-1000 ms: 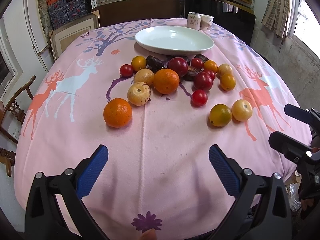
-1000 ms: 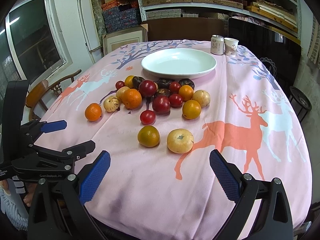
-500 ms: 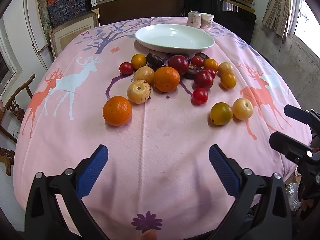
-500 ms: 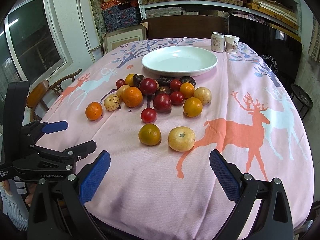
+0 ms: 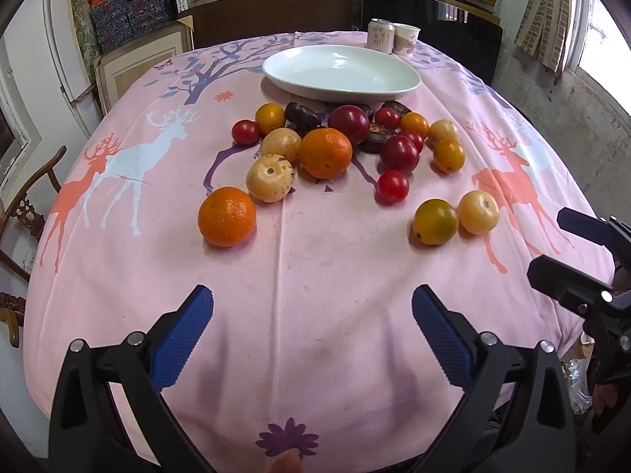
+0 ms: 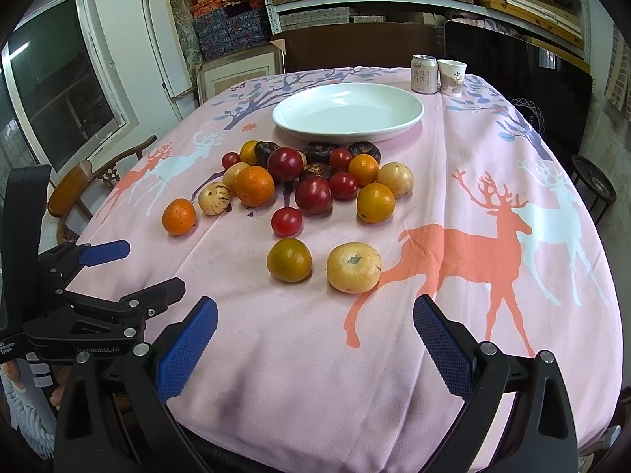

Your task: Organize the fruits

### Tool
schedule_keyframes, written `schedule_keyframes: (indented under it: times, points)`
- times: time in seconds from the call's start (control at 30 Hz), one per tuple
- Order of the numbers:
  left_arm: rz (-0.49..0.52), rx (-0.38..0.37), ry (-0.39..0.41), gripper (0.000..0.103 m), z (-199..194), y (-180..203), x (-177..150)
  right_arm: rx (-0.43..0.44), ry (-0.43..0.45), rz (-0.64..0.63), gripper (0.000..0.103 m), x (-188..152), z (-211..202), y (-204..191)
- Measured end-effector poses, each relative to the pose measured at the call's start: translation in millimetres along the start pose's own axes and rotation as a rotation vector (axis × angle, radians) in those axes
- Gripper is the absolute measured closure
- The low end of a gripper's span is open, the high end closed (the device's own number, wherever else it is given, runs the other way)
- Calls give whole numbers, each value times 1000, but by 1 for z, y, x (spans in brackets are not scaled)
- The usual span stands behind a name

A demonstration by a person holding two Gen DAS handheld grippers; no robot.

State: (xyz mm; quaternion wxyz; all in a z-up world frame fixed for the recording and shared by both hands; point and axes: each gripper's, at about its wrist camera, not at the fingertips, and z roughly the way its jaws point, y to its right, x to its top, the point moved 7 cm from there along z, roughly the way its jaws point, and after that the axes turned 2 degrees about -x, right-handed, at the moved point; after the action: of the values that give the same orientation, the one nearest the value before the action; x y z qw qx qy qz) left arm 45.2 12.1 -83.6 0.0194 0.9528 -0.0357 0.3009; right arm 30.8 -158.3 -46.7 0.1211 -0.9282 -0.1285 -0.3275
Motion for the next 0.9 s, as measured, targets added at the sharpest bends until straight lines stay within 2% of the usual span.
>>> schedule_keyframes:
  times: [0.1,0.17,0.27,0.33,0.4,0.47,0.57,0.63,0.8,0.83,0.9]
  points:
    - [18,-66,-1,4,6,8,-4,8,18,-45,3,-3,3,3]
    - [43,-81,-7,4,13,12,-7,-2,15,-63,3,-6,7,11]
    - [94,-72,-22,4,26,18,-9,22,7,19,3,-11,12,34]
    - [87,-54,-48,4,38,17,-9,33,-4,63,3,-14,18,45]
    - [70,-71,-87,4,49,17,-8,18,-35,84,3,-19,29,54]
    - [55,-103,-96,4,56,21,-4,17,-40,82,3,-20,34,56]
    - [70,-204,-54,4,54,41,8,13,-41,59,3,-19,37,58]
    - [86,-230,-37,4,55,52,14,15,-45,53,3,-18,37,61]
    - [142,-192,-45,4,74,72,30,41,-11,121,3,-20,26,81]
    - [146,-190,-48,5,76,74,31,37,-2,134,3,-21,24,85]
    - [156,-198,-64,20,82,80,35,31,19,180,3,-24,21,97]
